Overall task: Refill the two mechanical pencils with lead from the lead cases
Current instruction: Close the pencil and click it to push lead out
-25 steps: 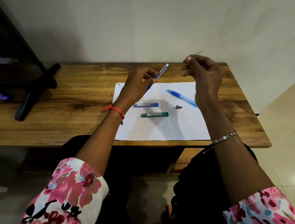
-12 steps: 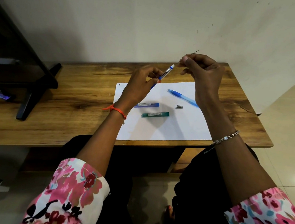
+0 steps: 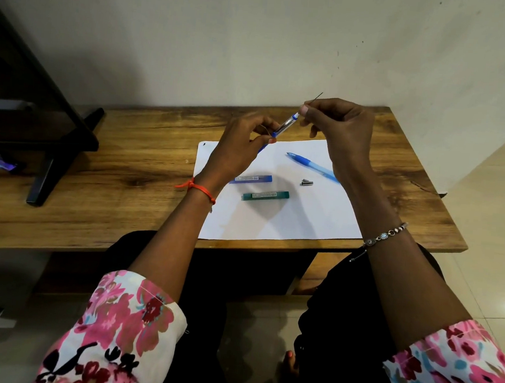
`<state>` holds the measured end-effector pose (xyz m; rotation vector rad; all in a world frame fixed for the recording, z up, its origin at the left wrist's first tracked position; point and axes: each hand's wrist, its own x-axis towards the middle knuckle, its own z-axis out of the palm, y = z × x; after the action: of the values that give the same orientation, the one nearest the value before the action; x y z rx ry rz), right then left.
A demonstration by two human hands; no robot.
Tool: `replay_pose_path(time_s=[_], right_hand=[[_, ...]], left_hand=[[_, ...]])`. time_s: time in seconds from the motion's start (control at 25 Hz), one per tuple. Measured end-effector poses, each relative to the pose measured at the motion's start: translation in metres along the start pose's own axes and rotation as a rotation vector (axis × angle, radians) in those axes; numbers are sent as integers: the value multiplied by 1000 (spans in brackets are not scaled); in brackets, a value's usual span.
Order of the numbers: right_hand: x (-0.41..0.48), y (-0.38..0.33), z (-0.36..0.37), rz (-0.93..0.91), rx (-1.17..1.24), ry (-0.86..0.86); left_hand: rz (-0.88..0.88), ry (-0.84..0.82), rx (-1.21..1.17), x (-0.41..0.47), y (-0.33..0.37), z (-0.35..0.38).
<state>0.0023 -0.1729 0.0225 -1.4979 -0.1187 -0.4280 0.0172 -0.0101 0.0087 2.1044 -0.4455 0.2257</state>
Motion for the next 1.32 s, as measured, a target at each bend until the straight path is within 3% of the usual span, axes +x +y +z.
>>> replay_pose_path(time_s=[0.48,0.68,0.76,1.32], right_hand=[[4,1,-12,165,-221,-38],[5,14,-23,287,-894,-321],[3,19,-19,344,-1036,-409],[-1,21,-7,348,-1192,-414]], left_hand=[[-29,-6,1,-3,4,-2],[-32,6,33,-2,3,-3],[-35,10,43,-2,4,-3],[-30,19,57,-2,3,-3]])
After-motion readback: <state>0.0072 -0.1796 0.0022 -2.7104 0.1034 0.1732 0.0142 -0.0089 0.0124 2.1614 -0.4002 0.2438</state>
